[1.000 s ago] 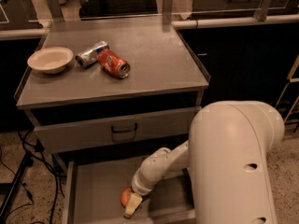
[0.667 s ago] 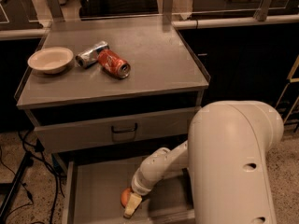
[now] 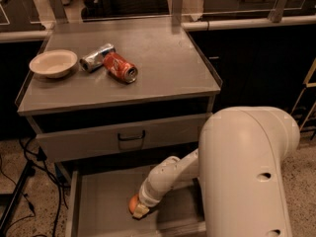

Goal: Pick orange from middle drawer and place on counter

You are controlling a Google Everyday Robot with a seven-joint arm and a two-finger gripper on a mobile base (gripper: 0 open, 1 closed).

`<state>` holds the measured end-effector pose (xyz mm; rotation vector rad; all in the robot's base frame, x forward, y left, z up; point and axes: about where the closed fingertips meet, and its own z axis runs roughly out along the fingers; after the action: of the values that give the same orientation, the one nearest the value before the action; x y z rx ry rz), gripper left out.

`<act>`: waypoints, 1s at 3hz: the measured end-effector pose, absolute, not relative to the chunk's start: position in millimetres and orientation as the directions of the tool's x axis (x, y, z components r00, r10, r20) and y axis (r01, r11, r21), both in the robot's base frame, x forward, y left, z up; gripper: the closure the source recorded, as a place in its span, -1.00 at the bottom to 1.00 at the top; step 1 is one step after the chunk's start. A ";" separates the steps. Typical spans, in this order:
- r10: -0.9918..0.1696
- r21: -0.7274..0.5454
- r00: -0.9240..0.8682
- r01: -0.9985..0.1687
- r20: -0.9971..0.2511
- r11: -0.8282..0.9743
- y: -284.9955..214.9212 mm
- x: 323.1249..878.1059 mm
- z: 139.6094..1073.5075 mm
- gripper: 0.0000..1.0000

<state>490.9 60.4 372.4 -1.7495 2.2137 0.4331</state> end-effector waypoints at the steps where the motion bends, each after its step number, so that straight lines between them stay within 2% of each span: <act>1: -0.888 0.057 -0.223 -0.974 -0.402 0.219 60.4 490.9 372.4 0.47; 2: -0.888 0.057 -0.223 -0.974 -0.402 0.219 60.4 490.9 372.3 0.93; 3: -0.888 0.057 -0.223 -0.974 -0.402 0.219 60.4 490.8 372.4 1.00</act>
Offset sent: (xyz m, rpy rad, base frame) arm 0.0000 0.0000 0.0000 0.0000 0.0000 0.0000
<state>490.8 60.4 372.4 -1.7497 2.2137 0.4333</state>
